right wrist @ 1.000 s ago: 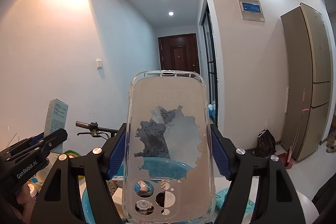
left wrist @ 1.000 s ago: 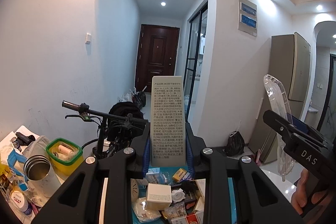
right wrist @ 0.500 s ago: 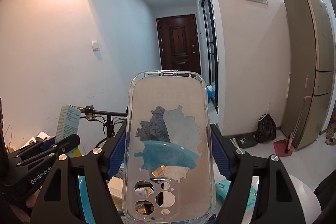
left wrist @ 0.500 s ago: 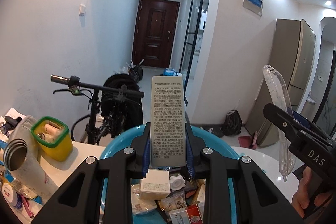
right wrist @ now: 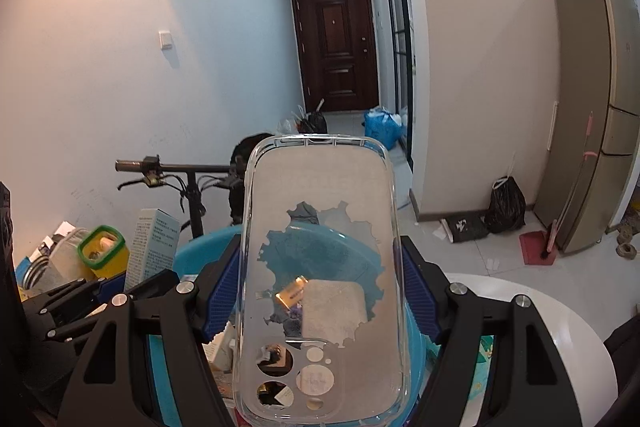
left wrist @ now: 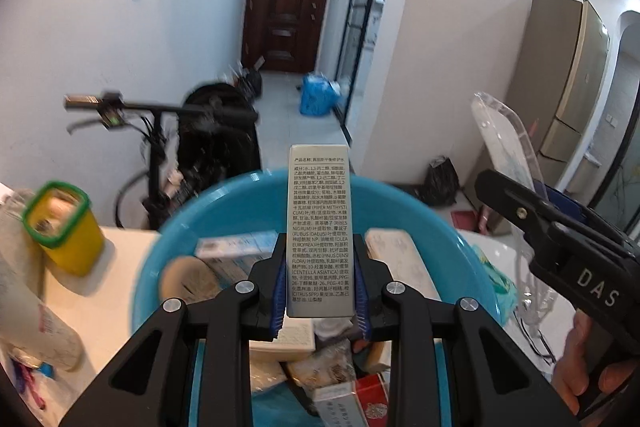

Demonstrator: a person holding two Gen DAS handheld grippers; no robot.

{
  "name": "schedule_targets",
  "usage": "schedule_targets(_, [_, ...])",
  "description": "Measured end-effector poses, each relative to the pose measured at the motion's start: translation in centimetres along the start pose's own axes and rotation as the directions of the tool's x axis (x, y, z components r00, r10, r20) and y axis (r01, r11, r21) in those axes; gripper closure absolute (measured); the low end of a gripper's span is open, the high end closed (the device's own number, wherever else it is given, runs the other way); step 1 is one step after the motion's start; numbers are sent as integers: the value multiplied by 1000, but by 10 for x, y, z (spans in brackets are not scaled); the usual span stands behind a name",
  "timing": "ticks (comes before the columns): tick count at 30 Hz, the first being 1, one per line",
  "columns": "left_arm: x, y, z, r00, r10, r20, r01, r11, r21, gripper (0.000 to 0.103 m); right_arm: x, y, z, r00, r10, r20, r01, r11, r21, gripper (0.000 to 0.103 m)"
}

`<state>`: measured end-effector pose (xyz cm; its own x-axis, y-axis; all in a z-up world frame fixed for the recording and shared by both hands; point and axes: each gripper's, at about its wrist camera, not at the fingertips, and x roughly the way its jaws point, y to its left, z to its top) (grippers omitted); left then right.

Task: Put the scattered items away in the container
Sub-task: 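Lower the skincare box into the basin and open the left tool while the right tool lowers the phone case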

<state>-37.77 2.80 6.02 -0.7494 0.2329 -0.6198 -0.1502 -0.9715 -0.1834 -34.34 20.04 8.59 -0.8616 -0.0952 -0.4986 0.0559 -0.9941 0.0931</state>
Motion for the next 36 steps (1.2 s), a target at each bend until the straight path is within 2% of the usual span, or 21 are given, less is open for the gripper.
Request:
schedule_targets(4, [18, -3, -7, 999, 7, -50, -7, 1000, 8, 73, 22, -5, -8, 998, 4, -62, -3, 1000, 11, 31])
schedule_targets(10, [41, -1, -14, 990, -19, -142, 17, 1000, -18, 73, 45, -5, -19, 990, 14, -143, -11, 1000, 22, 31])
schedule_targets(14, [52, -12, -23, 978, -80, -192, 77, 997, -23, 73, 54, -7, -22, 985, -5, -172, 9, 1000, 24, 31])
schedule_targets(23, [65, -11, -27, 963, -32, -267, 27, 999, -23, 73, 71, -19, -28, 970, -22, -240, 32, 999, 38, 31])
schedule_targets(26, [69, -8, -29, 952, -58, -301, 45, 998, -50, 73, 76, -21, -31, 965, -3, -262, 18, 998, 54, 31])
schedule_targets(30, [71, -6, -28, 948, -56, -312, 40, 998, -58, 73, 76, -21, -32, 964, 2, -267, 12, 999, 51, 31])
schedule_targets(33, [71, -1, -27, 947, -70, -315, 46, 995, -84, 53, 78, -20, -33, 962, 4, -274, 10, 999, 49, 31])
schedule_targets(35, [67, 1, -24, 956, -57, -287, 34, 996, -83, 38, 78, -20, -33, 961, 7, -277, 7, 999, 49, 31])
schedule_targets(36, [64, 2, -22, 962, -41, -270, 20, 997, -78, 35, 79, -20, -33, 961, 7, -278, 6, 999, 49, 31])
